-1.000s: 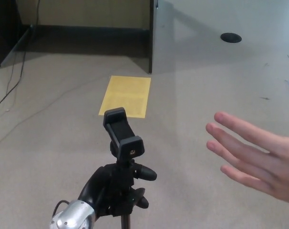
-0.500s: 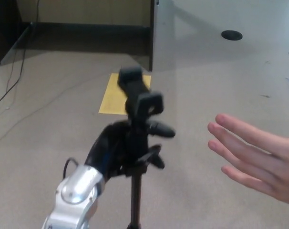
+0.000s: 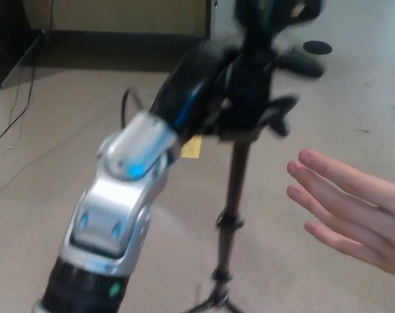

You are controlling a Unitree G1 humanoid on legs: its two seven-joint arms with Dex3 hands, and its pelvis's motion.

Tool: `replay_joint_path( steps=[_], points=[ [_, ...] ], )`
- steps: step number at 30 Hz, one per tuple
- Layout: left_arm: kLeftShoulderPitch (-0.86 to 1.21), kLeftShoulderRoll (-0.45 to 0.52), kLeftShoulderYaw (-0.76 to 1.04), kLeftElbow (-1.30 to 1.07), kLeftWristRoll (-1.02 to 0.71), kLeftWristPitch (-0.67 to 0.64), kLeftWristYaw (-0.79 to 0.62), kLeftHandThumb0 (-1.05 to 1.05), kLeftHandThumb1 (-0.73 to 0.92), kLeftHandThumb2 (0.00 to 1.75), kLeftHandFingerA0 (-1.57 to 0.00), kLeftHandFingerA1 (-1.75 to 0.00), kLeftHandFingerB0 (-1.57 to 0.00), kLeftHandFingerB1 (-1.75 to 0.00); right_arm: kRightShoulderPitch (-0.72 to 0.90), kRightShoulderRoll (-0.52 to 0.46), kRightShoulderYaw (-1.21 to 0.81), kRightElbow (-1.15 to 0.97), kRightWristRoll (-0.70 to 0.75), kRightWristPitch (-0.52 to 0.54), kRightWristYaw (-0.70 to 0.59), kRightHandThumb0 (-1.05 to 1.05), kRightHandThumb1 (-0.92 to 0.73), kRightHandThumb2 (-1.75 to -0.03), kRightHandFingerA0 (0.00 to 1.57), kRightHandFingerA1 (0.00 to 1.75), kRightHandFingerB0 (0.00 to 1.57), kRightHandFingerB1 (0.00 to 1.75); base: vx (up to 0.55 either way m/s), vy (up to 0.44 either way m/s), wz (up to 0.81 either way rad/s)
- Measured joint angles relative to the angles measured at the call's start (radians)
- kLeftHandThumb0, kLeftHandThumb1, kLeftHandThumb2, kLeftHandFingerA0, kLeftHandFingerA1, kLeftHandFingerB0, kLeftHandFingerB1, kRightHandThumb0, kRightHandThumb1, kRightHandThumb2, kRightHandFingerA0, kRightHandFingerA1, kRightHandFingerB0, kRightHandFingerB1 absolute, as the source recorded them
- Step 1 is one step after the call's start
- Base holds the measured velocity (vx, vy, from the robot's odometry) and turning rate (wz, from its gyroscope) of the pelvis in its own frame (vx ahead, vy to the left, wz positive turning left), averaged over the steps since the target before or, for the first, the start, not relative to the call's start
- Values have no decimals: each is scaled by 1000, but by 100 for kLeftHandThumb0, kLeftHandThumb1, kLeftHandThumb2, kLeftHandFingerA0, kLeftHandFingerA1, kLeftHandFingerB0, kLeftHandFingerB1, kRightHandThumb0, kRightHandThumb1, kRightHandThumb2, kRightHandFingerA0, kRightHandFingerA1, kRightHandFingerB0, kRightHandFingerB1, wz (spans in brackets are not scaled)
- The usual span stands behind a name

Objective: There is a tripod standing in front of the robot and the robot extends its left arm to grab it. It lifts the tripod and passes it to a person.

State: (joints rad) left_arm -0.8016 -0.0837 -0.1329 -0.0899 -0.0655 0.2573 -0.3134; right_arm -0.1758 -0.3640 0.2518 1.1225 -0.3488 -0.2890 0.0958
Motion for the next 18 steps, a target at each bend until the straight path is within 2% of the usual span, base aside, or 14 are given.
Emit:
replay_joint_path(
  steps=[2, 4, 5, 6, 7, 9, 13, 18],
  points=[
    [-62, -20, 0, -9, -5, 38, 1, -14, 76, 65, -105, -106, -92, -77, 6, 0, 1, 0, 0, 1, 1, -42, -72, -62, 63, 41, 43, 35, 0, 0, 0],
    [-124, -48, 0, -8, -12, 71, 3, -15, 76, 68, -108, -105, -94, -82, 6, 0, 2, 0, -1, 2, 1, -42, -73, -61, 63, 43, 44, 35, 0, 0, 0],
    [-160, -63, 0, -7, -17, 89, 4, -13, 74, 70, -108, -105, -95, -82, 5, 0, 3, 1, -1, 3, 1, -48, -60, -89, 57, 57, 37, 49, 0, 0, 0],
    [-181, -72, 0, -6, -20, 101, 4, -13, 74, 70, -108, -105, -95, -82, 4, 0, 4, 2, -1, 4, 1, -48, -60, -89, 57, 57, 37, 49, 0, 0, 0],
    [-210, -82, 0, -3, -23, 117, 4, -14, 72, 71, -108, -105, -96, -82, 1, 0, 5, 4, -2, 7, 1, -42, -74, -62, 64, 45, 43, 35, 0, 0, 0],
    [-274, -105, 0, 3, -30, 150, 6, -16, 76, 67, -109, -105, -94, -82, -4, 0, 5, 6, -1, 11, 1, -42, -74, -62, 63, 43, 43, 35, 0, 0, 0],
    [-364, -158, -24, -17, -34, 218, 23, -18, 76, 68, -109, -107, -88, -81, -8, 0, 6, 7, -2, 12, 2, -42, -74, -62, 63, 43, 44, 36, 0, 0, 0],
    [-379, -184, -99, -118, -34, 291, 56, -19, 80, 63, -106, -110, -88, -73, -10, 0, 6, 15, -1, 12, 2, -42, -74, -62, 64, 43, 43, 35, 0, 0, 0]
  ],
)
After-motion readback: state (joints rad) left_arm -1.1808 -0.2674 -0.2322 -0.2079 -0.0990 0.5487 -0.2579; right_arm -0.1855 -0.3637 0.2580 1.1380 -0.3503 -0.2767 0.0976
